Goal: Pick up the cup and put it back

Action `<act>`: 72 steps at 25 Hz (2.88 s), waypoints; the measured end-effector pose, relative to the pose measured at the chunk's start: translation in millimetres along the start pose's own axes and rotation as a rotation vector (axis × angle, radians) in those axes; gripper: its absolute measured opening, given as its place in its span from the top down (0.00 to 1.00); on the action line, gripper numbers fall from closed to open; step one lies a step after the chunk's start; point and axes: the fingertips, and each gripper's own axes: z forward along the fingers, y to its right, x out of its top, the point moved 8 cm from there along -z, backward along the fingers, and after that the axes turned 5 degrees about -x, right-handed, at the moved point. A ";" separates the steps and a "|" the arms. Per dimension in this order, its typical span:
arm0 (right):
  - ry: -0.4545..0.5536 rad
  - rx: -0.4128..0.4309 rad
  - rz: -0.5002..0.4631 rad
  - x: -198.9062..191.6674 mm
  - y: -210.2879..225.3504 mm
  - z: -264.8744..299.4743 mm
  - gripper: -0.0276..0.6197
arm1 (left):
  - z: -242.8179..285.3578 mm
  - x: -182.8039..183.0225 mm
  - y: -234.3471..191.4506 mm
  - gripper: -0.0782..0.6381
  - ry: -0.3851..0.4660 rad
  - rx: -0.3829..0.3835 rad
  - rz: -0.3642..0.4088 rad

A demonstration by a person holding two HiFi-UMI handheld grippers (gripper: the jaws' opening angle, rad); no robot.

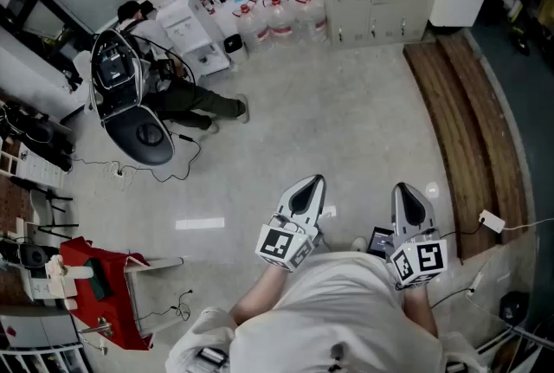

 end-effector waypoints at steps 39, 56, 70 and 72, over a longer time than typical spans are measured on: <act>0.023 -0.043 0.140 -13.3 -26.6 192.4 0.91 | 67.7 20.4 -155.8 0.88 -0.052 -0.033 0.050; 0.013 0.006 0.110 36.7 165.0 331.9 0.91 | 301.2 27.9 -182.7 0.88 0.004 0.034 0.017; -0.007 -0.037 0.096 42.4 205.8 430.9 0.91 | 430.7 18.2 -256.3 0.88 -0.035 -0.088 -0.003; -0.013 -0.057 0.090 46.1 214.0 456.1 0.91 | 459.7 18.5 -275.2 0.88 -0.044 -0.114 -0.014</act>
